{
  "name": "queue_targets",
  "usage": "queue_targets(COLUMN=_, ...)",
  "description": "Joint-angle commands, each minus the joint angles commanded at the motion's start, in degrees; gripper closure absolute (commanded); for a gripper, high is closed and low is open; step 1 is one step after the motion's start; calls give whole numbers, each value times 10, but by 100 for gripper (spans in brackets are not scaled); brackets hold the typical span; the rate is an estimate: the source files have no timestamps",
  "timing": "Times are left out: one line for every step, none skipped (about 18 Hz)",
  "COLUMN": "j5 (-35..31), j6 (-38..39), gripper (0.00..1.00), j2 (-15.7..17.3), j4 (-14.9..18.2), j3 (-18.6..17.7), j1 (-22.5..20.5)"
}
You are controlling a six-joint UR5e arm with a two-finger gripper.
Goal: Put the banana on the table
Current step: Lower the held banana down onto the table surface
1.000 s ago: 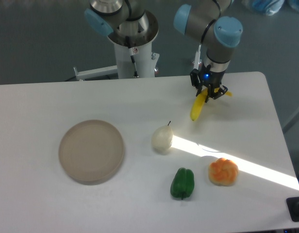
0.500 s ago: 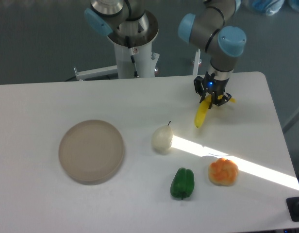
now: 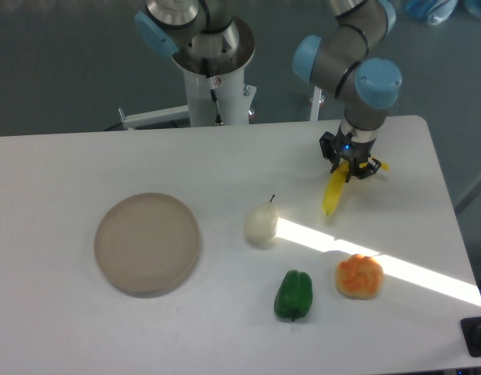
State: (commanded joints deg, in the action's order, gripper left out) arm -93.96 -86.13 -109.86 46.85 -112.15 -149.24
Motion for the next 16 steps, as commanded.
queue_targets(j5=0, j6=0, gripper=74, j2=1, j4=-1, j3=0, j1=0)
queue_targets(j5=0, j6=0, gripper=74, j2=-1, j4=-1, j3=1, j1=1)
queue_targets(j5=0, j6=1, gripper=74, j2=-2, j4=-1, j3=1, j1=1)
queue_targets(j5=0, j6=1, gripper=74, j2=-3, j4=-2, j3=1, j1=0)
queue_targets(j5=0, j6=1, gripper=74, j2=-4, j4=-2, j3=1, j1=0)
queue_targets(j5=0, j6=0, gripper=74, j2=-4, j4=-3, j3=0, j1=0)
queue_targets(j5=0, j6=0, gripper=74, j2=-4, j4=-3, j3=0, j1=0)
queue_targets(j5=1, j6=0, gripper=74, j2=-4, j4=-3, j3=0, j1=0)
queue_targets(j5=1, j6=0, gripper=74, j2=-4, j4=-3, j3=0, j1=0)
queue_targets(j5=1, j6=0, gripper=74, j2=-5, j4=-2, j3=-1, j1=0)
queue_targets(j5=0, j6=-3, gripper=74, j2=-5, j4=-3, j3=-1, j1=0)
queue_targets(j5=1, j6=-3, gripper=74, j2=-5, j4=-2, j3=-2, j1=0)
queue_targets(j5=1, j6=-3, gripper=74, j2=-6, j4=-2, j3=-4, j1=0)
queue_targets(j5=1, j6=-3, gripper=74, j2=-6, j4=-2, j3=-3, j1=0)
queue_targets(j5=1, j6=-3, gripper=74, j2=-6, j4=-2, j3=-3, j1=0)
queue_targets(j5=1, j6=-4, gripper=74, j2=-7, j4=-2, j3=-2, j1=0)
